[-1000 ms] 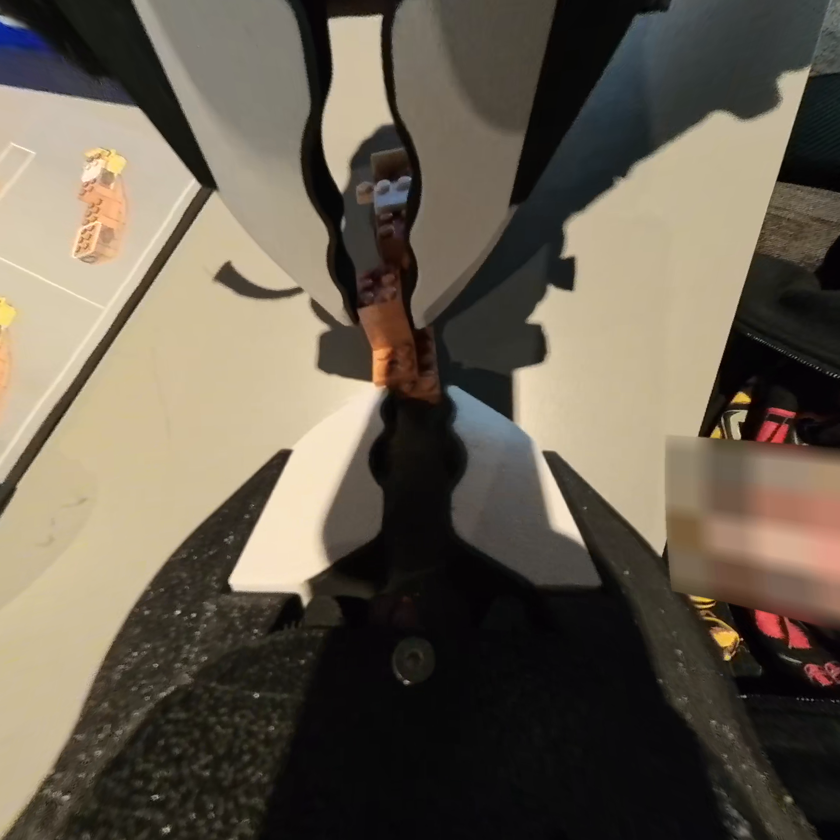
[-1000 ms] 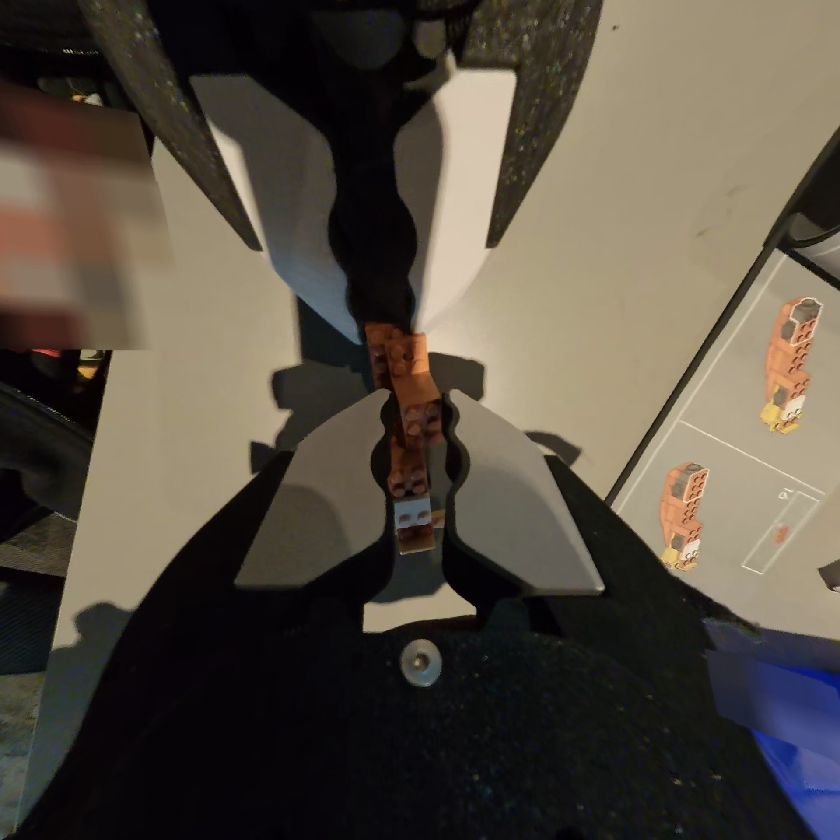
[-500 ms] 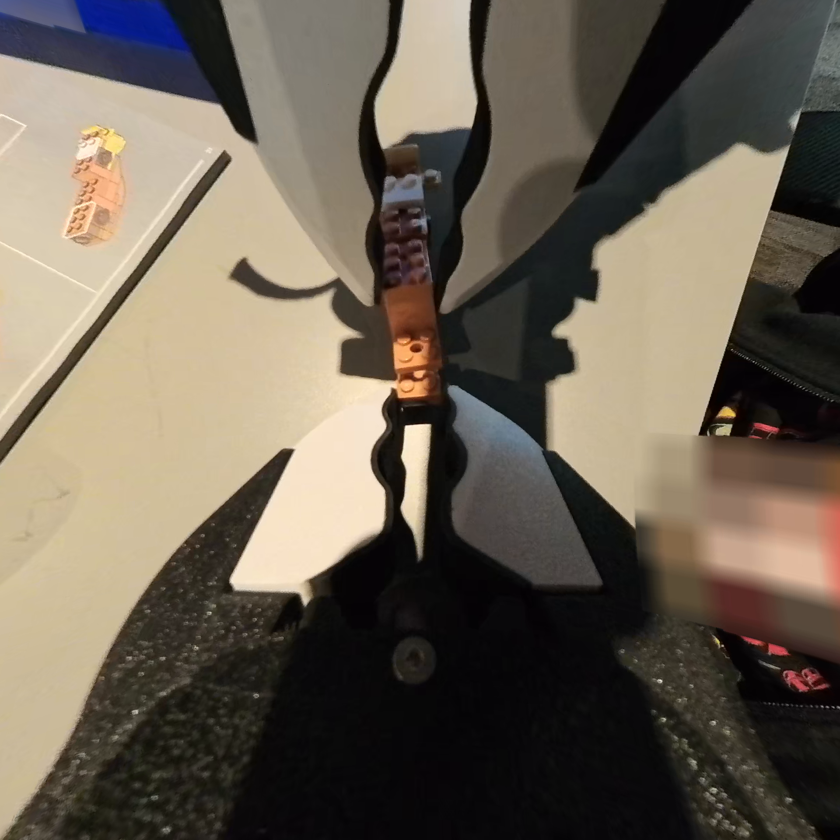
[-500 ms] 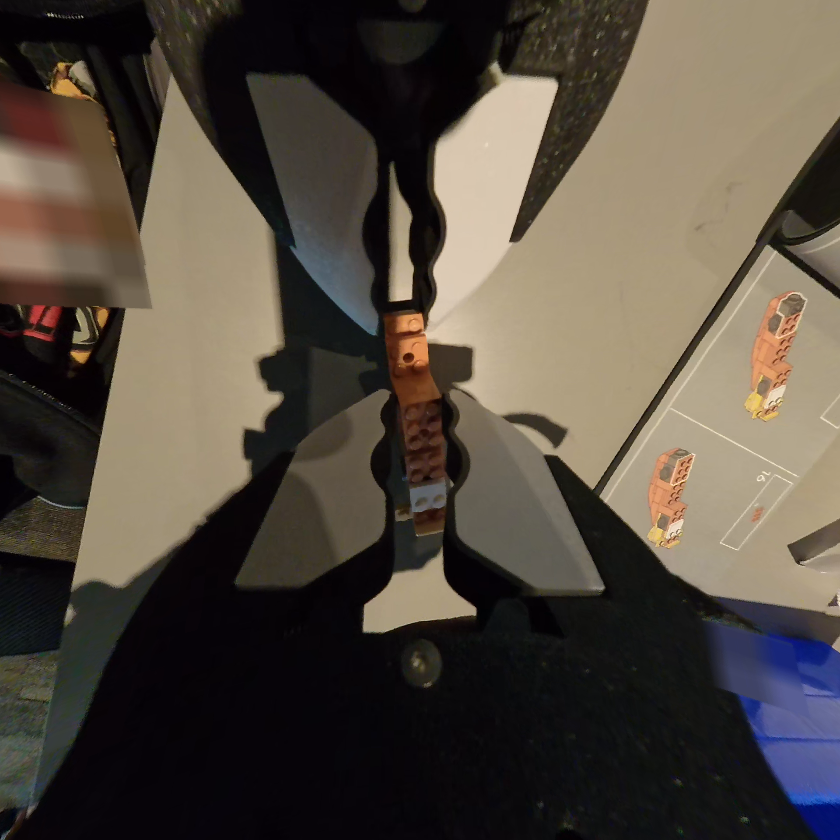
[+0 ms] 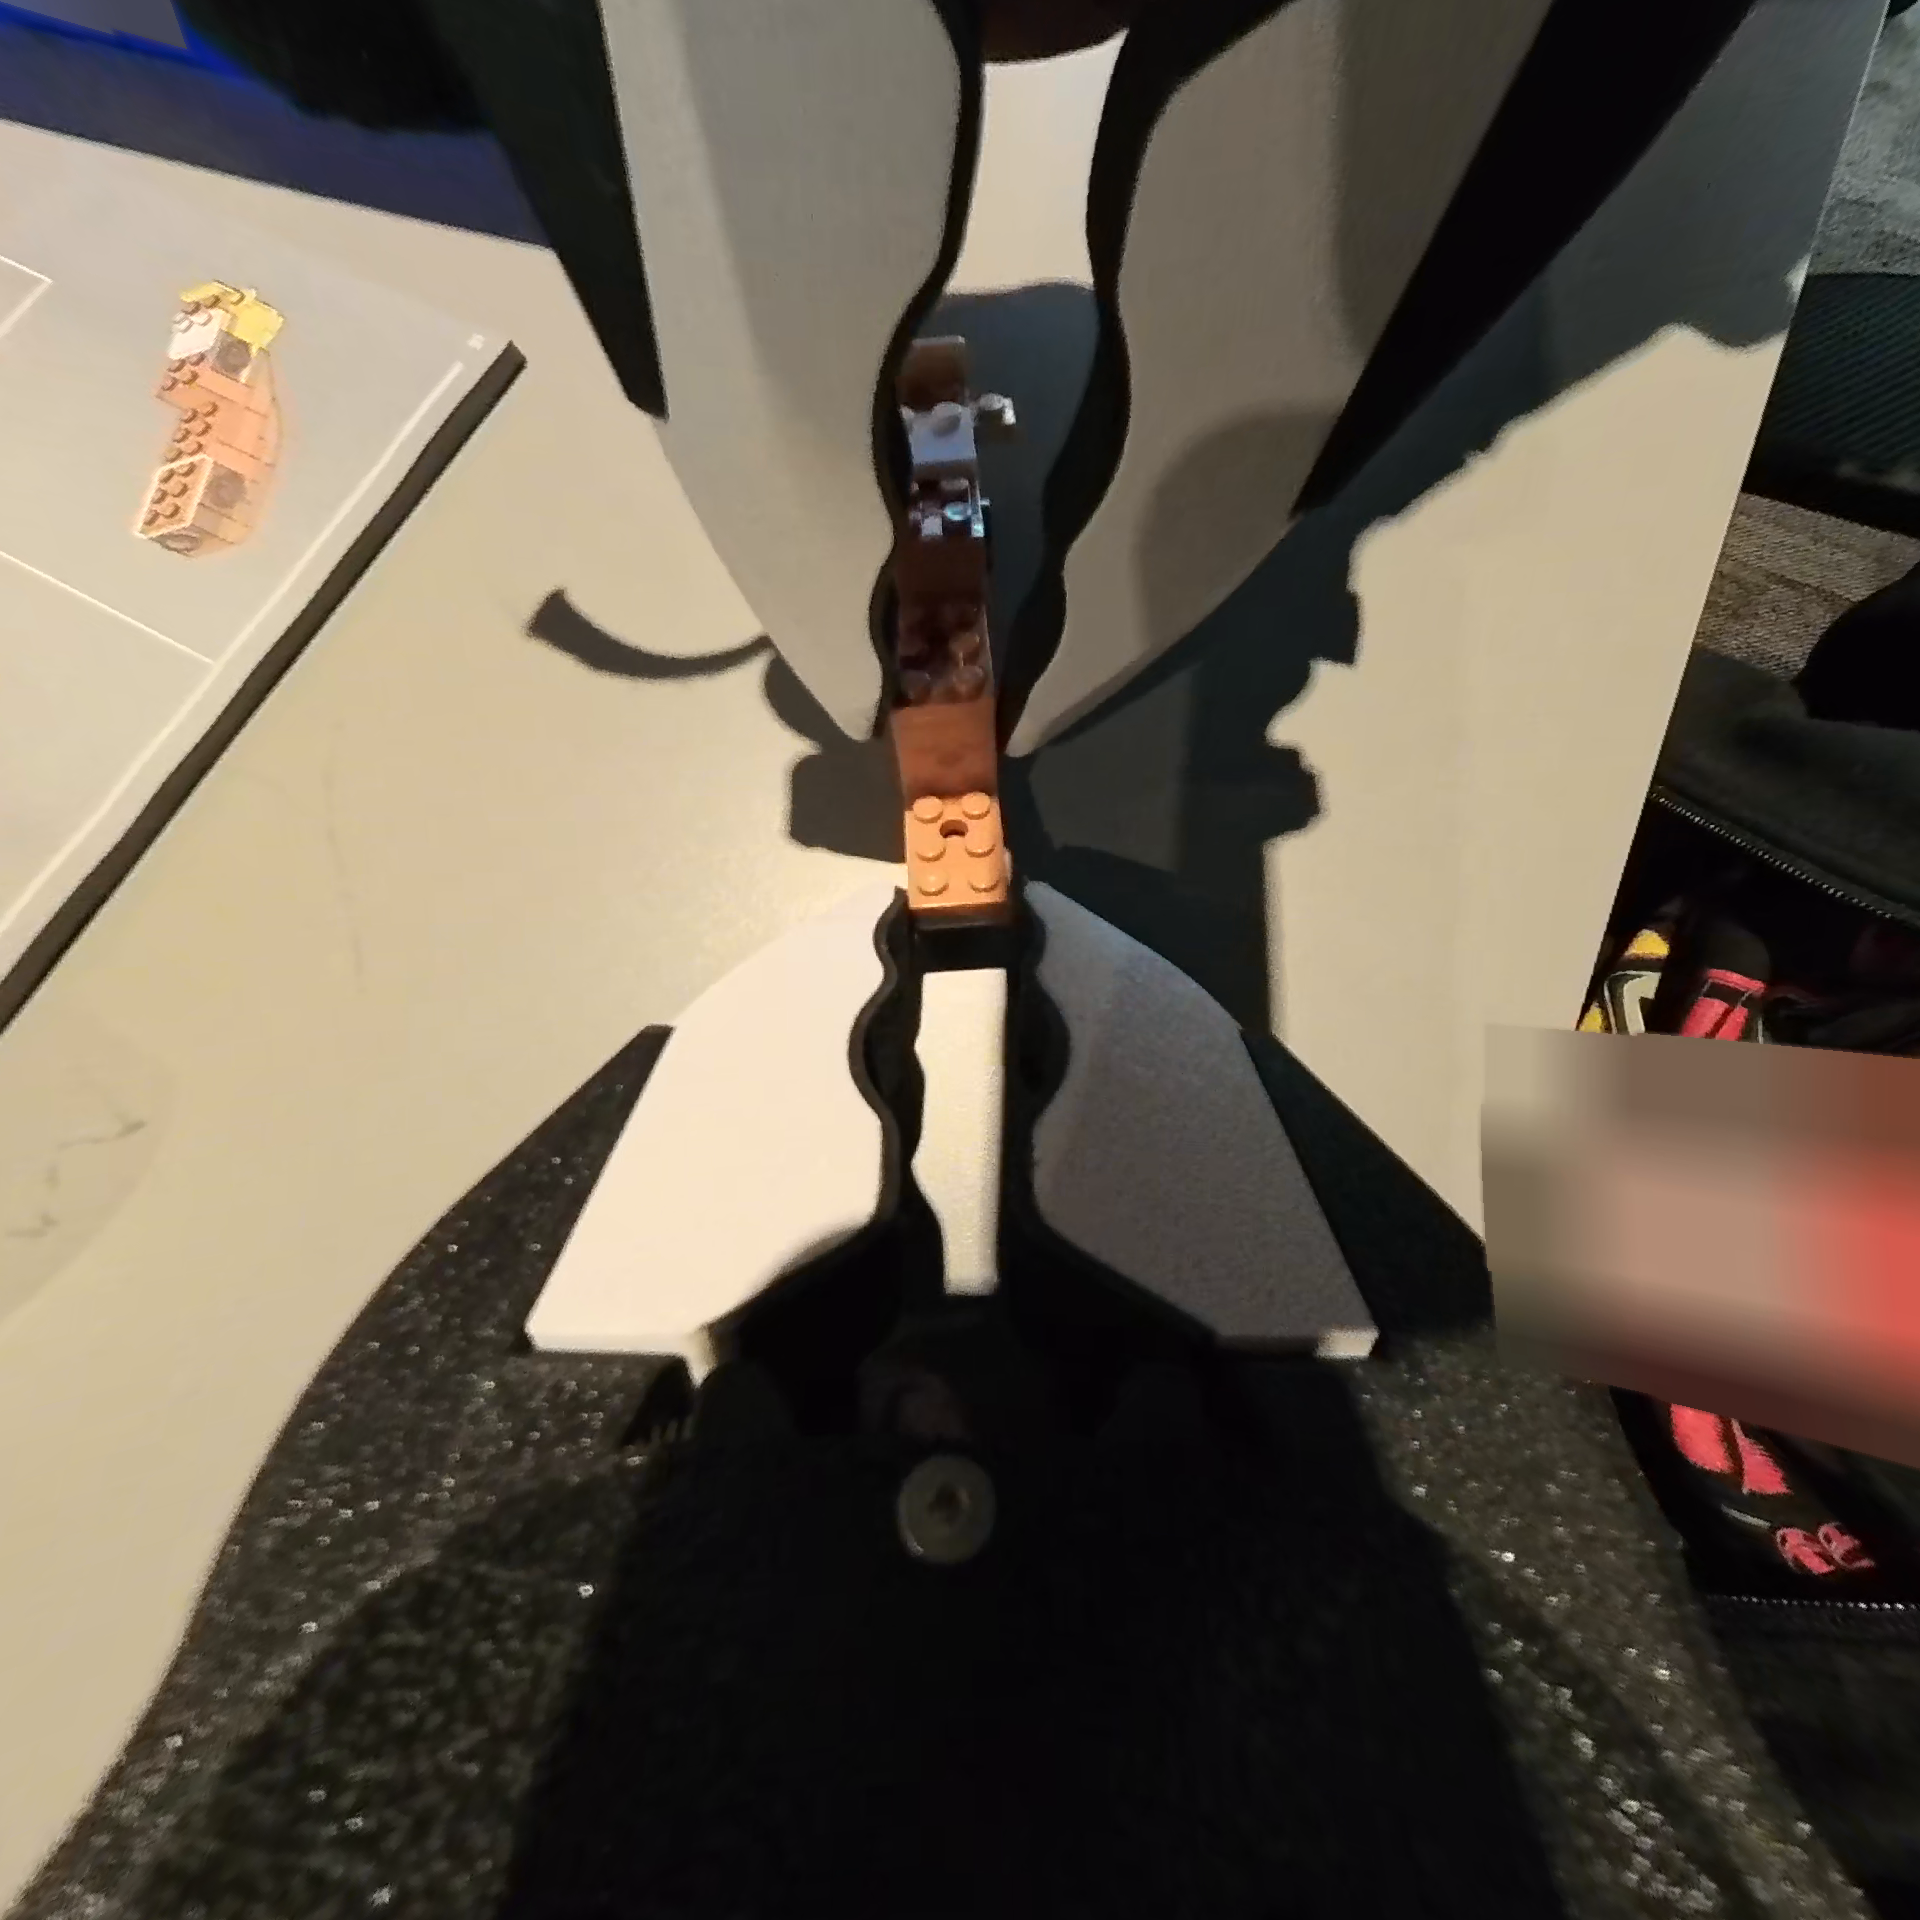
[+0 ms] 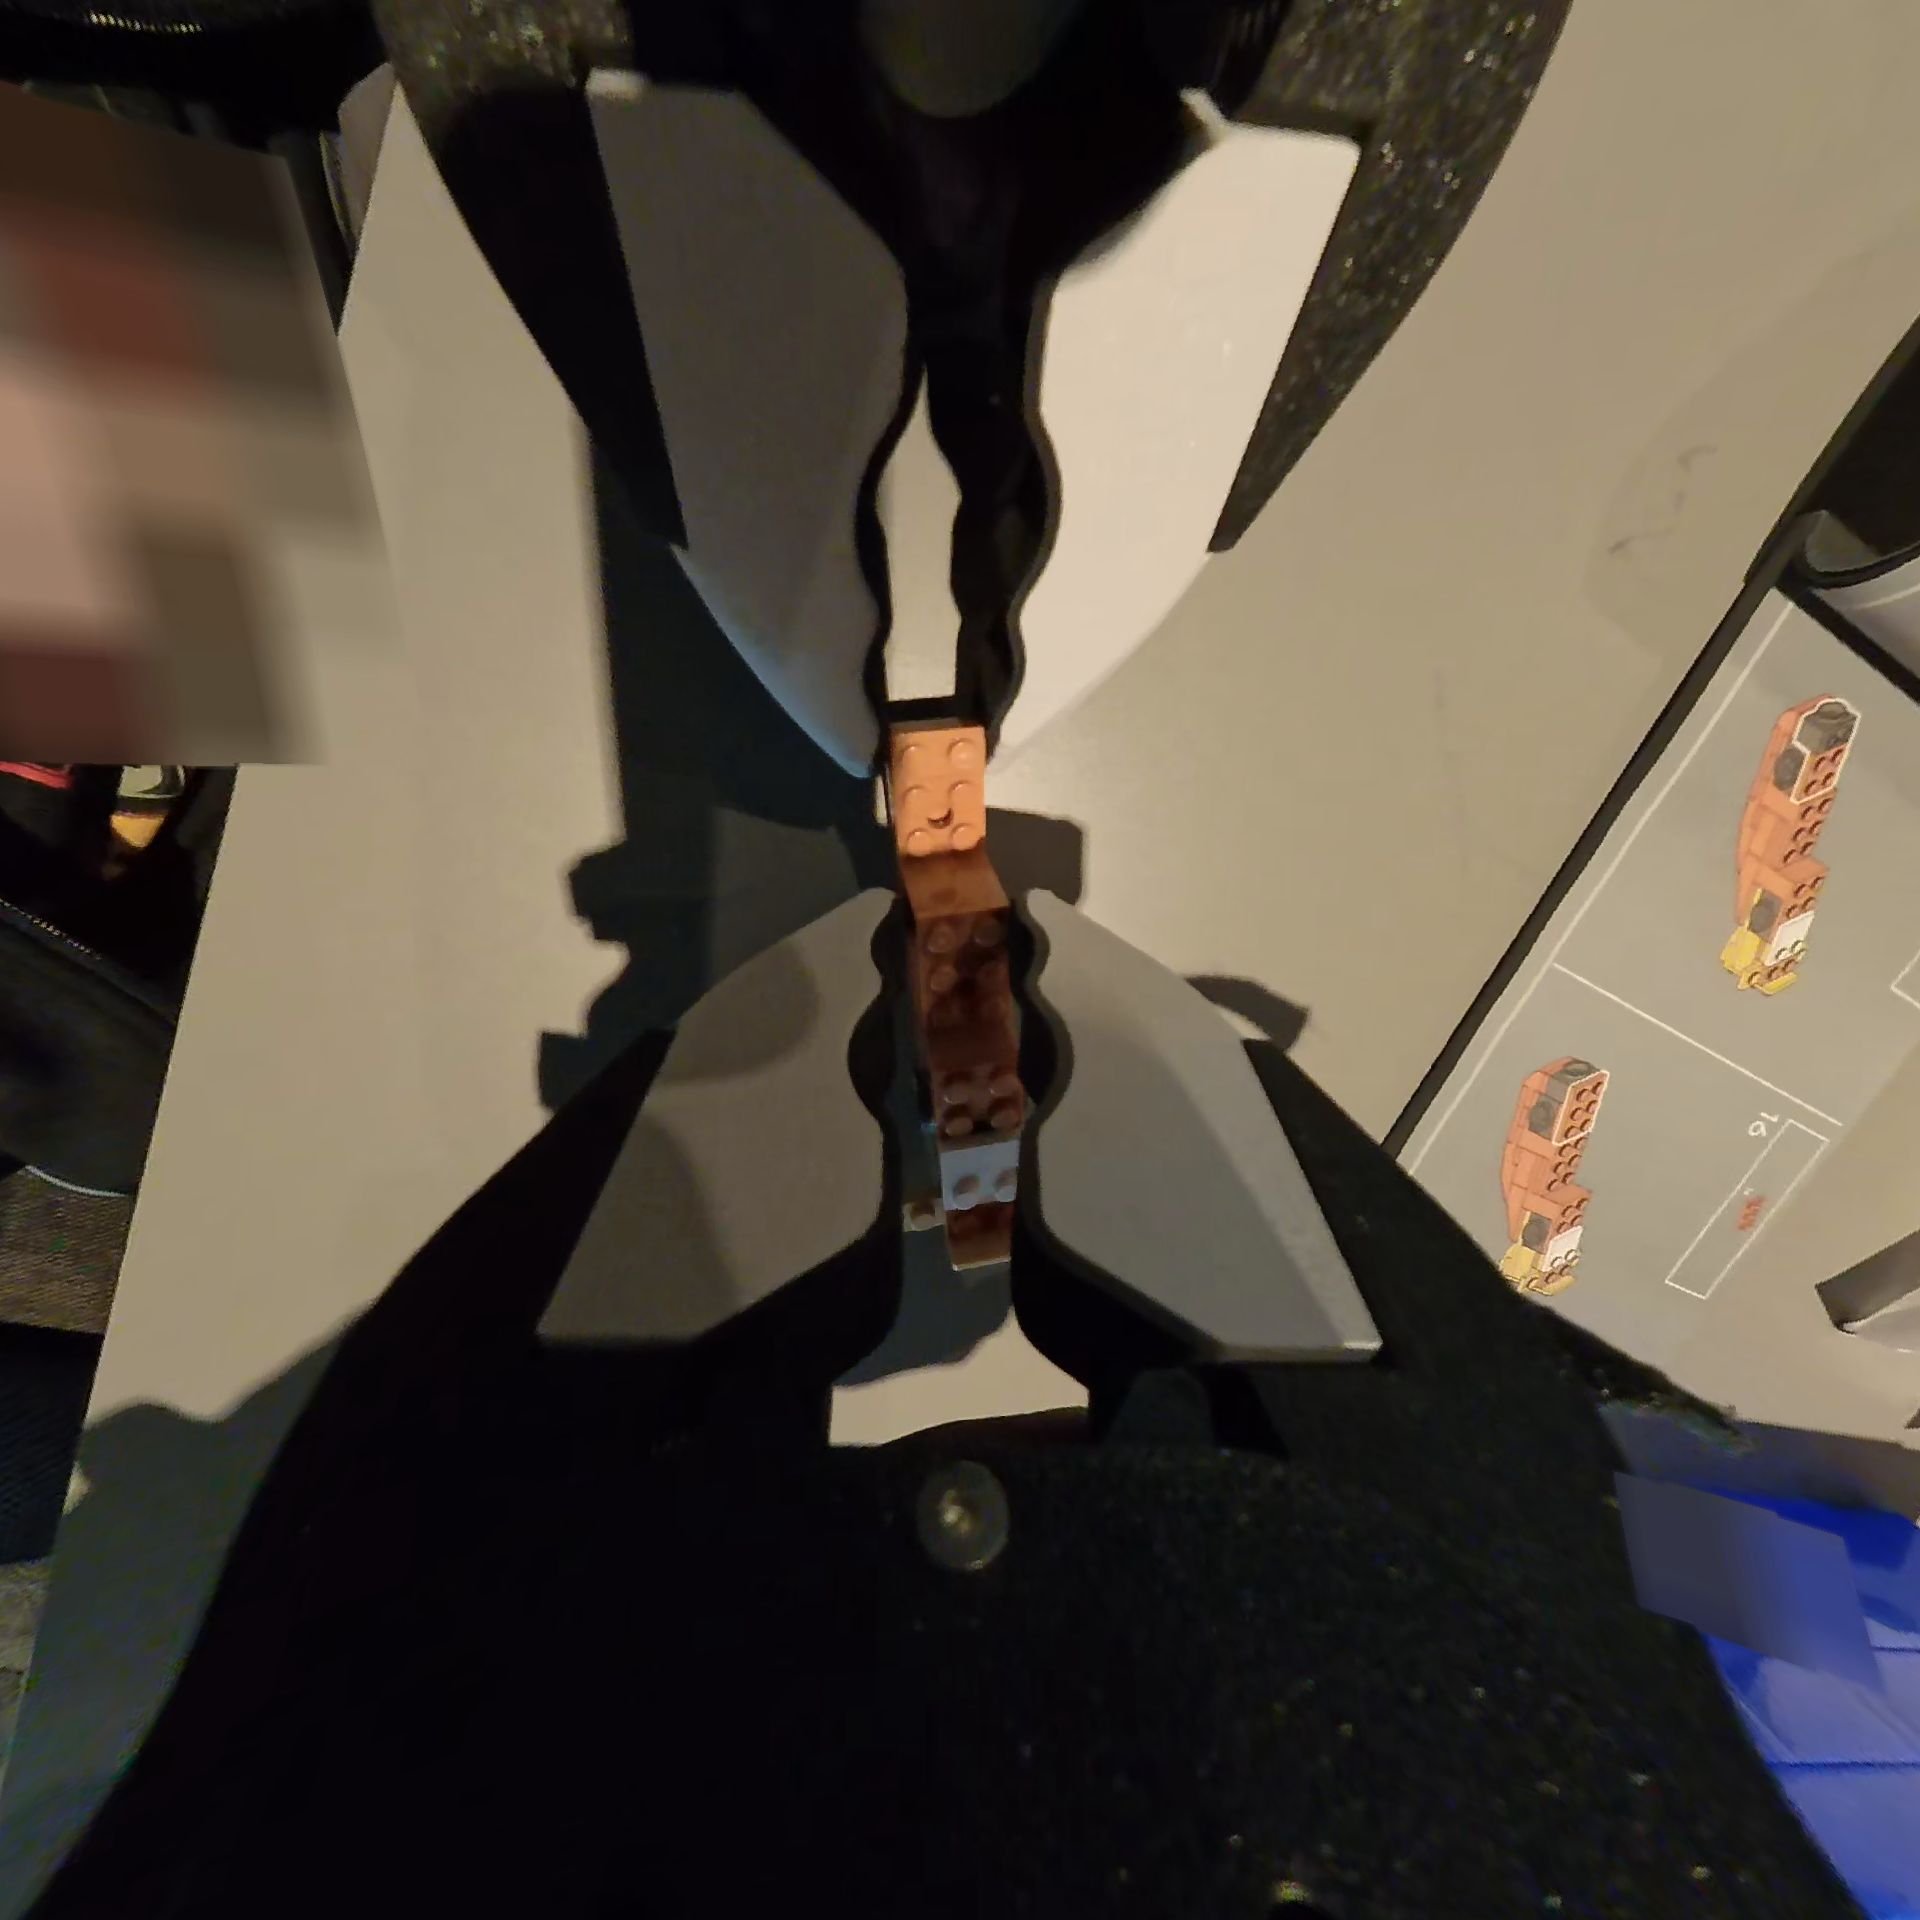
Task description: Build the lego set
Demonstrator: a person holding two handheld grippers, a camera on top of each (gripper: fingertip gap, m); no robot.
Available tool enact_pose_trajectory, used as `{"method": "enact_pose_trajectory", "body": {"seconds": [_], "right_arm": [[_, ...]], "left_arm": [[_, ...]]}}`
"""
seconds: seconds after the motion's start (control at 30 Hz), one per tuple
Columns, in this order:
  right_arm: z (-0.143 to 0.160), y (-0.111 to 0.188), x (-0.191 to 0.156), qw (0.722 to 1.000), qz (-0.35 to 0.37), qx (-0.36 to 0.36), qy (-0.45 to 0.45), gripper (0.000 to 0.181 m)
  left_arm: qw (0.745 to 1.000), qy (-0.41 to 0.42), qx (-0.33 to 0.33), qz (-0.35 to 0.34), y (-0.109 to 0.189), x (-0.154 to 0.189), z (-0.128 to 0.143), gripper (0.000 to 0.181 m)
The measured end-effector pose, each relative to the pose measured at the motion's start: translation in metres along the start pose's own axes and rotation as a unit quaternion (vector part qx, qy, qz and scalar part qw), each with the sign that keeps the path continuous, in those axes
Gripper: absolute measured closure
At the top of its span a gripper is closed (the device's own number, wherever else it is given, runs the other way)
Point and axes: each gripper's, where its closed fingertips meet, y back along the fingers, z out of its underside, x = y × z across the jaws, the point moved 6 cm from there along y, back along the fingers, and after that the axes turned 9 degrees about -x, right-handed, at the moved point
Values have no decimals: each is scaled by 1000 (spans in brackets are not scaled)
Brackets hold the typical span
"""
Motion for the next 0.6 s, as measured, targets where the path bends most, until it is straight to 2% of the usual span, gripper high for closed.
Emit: {"method": "enact_pose_trajectory", "body": {"seconds": [0.4, 0.5, 0.6], "right_arm": [[-2, 0, -2, 1000, -1, -6, 1, 164], [-3, -1, -2, 1000, -2, -5, 2, 164], [-3, -1, -2, 1000, -7, 4, 0, 164]], "left_arm": [[1000, -26, 6, -9, 3, 3, 2, 161], [995, -86, 23, -45, 10, 3, 5, 159], [978, -177, 47, -99, 16, 3, 9, 157]]}}
